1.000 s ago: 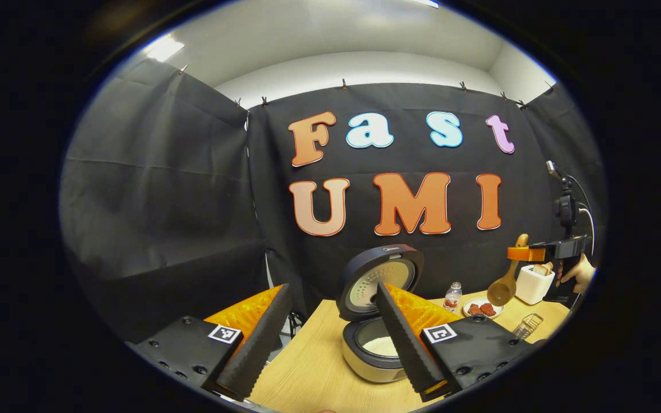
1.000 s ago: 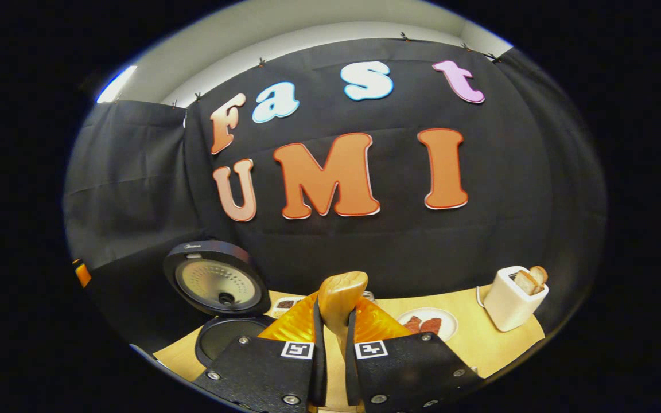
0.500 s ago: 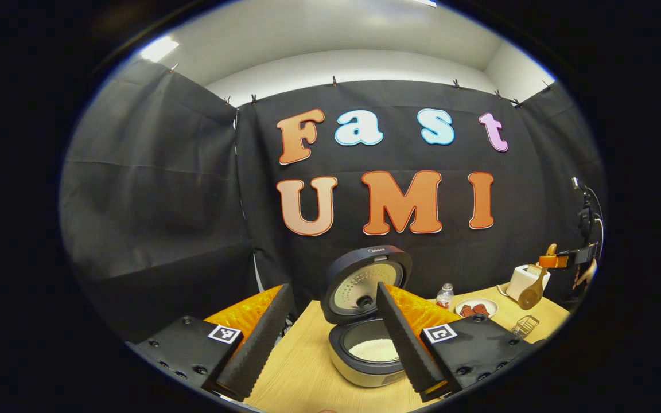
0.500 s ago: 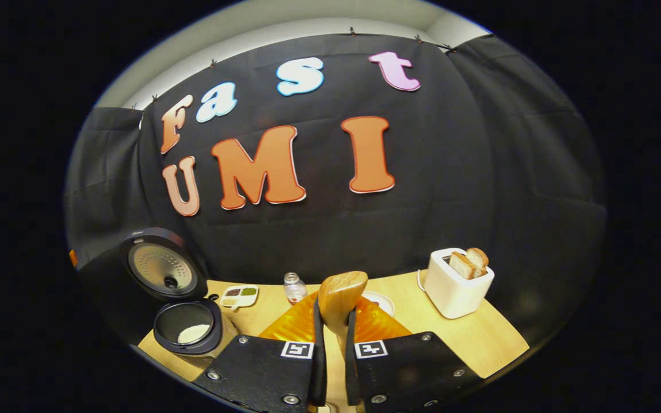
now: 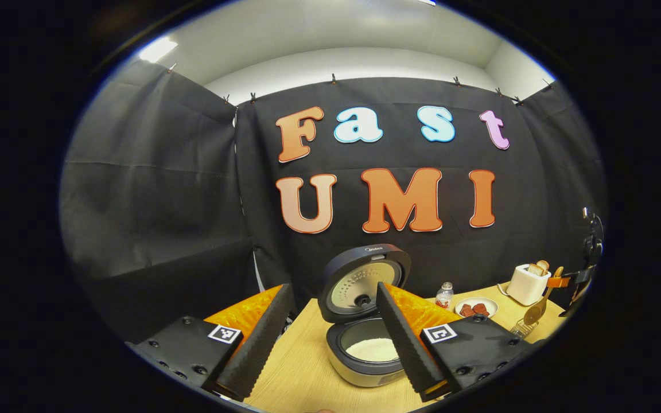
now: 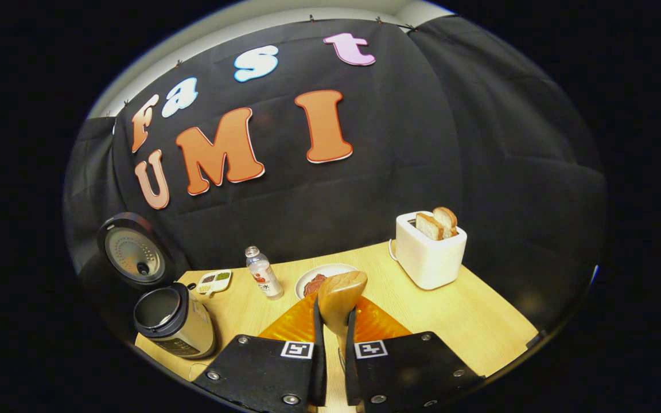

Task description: Close the left gripper, press the button to open the rice cooker; take a wooden spoon from the chopstick holder with the right hand, scoop a spoonful of rice and pour it into the rice cooker, then put the wooden spoon back into the chopstick holder.

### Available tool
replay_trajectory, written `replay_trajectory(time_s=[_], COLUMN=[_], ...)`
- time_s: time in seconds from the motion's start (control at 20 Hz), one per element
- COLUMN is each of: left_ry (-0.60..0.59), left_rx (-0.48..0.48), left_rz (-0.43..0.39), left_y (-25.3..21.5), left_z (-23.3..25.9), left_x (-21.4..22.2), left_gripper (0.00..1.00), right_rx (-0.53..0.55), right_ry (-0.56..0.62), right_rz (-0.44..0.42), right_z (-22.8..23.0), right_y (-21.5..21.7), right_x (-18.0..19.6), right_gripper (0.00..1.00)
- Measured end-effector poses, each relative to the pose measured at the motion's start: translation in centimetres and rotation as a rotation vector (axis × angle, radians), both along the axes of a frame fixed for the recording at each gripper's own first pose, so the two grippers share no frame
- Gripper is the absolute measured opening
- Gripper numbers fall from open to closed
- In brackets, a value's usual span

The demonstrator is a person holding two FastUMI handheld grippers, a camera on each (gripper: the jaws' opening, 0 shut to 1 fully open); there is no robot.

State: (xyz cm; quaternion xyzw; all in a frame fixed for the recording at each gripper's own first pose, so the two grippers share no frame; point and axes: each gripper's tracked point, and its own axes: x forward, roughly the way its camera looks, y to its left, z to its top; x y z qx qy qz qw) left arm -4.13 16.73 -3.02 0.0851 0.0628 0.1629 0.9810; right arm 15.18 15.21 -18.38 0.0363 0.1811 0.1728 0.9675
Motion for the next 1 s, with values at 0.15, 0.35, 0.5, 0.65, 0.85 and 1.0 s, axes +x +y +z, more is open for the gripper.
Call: replay_trajectory(time_s=[0.15,0.35,0.5,0.65,0.85,1.0], left_ry=[0.014,0.023,0.023,0.011,0.024,0.029], left_rx=[0.027,0.032,0.001,-0.008,-0.014,-0.041], left_rz=[0.017,0.022,0.022,0.028,0.021,0.008], left_y=[0.1,-0.4,-0.7,-0.6,-0.6,-0.9], left_z=[0.1,0.2,0.2,0.4,0.4,0.2], left_x=[-0.7,-1.1,-1.2,-1.5,-1.5,-1.2], left_gripper=[1.0,1.0,1.0,1.0,1.0,1.0], right_rx=[0.028,0.112,0.175,0.232,0.26,0.249], right_ry=[0.069,0.131,0.17,0.218,0.248,0.252], right_rz=[-0.017,-0.053,-0.091,-0.121,-0.206,-0.233], right_z=[-3.3,-5.8,-7.3,-8.3,-8.8,-8.0], right_y=[-0.6,-1.2,-2.7,-4.1,-6.4,-7.8], right_x=[0.7,1.6,2.3,2.5,2.7,1.8], right_gripper=[0.12,0.12,0.12,0.14,0.23,0.52])
